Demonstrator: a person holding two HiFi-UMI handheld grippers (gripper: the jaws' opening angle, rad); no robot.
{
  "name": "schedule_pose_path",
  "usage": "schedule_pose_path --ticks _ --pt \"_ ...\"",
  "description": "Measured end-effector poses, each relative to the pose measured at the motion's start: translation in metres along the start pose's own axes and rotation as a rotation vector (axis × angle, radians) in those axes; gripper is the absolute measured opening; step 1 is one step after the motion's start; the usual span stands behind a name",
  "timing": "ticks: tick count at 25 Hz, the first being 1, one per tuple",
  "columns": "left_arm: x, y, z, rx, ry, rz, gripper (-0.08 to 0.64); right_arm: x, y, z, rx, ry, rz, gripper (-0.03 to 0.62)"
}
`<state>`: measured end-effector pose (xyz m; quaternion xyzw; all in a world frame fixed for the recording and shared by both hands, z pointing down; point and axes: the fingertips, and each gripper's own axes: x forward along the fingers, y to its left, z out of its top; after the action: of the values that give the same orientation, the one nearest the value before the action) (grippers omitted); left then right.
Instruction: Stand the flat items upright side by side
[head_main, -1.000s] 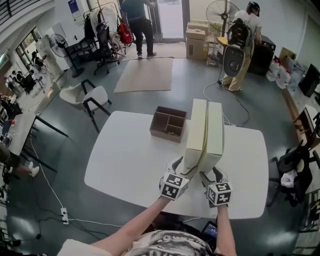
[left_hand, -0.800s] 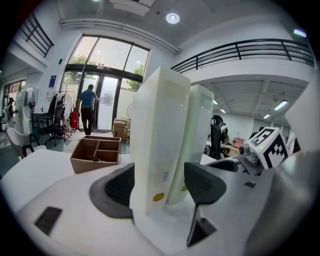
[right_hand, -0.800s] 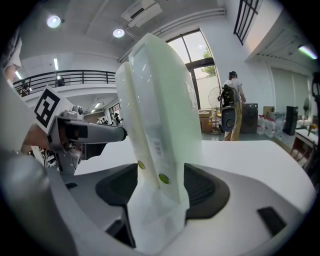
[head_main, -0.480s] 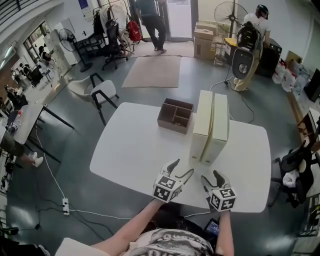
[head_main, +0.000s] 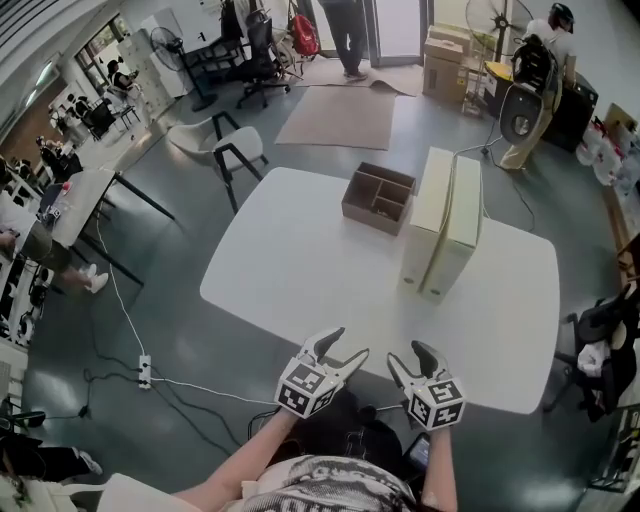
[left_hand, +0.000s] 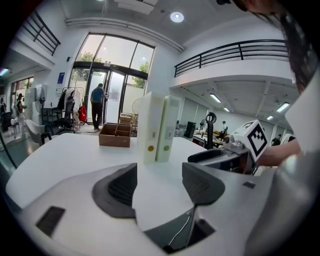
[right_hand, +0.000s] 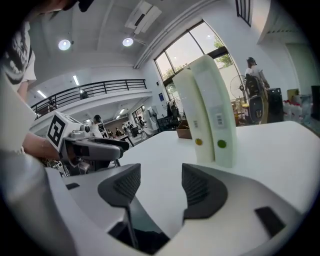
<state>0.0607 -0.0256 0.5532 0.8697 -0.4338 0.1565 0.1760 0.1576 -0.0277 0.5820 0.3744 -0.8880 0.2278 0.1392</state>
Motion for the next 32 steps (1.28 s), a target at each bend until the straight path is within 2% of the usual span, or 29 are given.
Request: schedule_pose_path --ticks 6,11,17,24,28,32 --pt "-0.031 0.009 -0.001 -0.095 -0.055 0.068 0.264 0.005 0.037 -0.006 -0.021 0.023 0.100 0.241" --pt "-0.054 0.020 -0.001 -0.132 -0.102 0.096 0.239 0.022 0.072 -0.010 -0.067 0.045 0.175 0.204" --pt "-0.094 0.019 -0.024 -0.134 -0.097 0.119 0.201 0.027 0.118 -0.006 -0.119 0.033 0.234 0.163" --pt "-0.154 0.023 -0.041 -0.161 -0.168 0.153 0.144 0.022 0.177 -0.011 -0.159 0.026 0.287 0.130" --pt "-0.192 0.014 -0.056 -0.167 -0.190 0.169 0.092 0.010 0.213 -0.016 -0.158 0.008 0.310 0.069" --pt "-0.220 0.001 -0.073 -0.169 -0.190 0.167 0.061 -0.004 0.240 -0.021 -0.185 -0.008 0.311 0.044"
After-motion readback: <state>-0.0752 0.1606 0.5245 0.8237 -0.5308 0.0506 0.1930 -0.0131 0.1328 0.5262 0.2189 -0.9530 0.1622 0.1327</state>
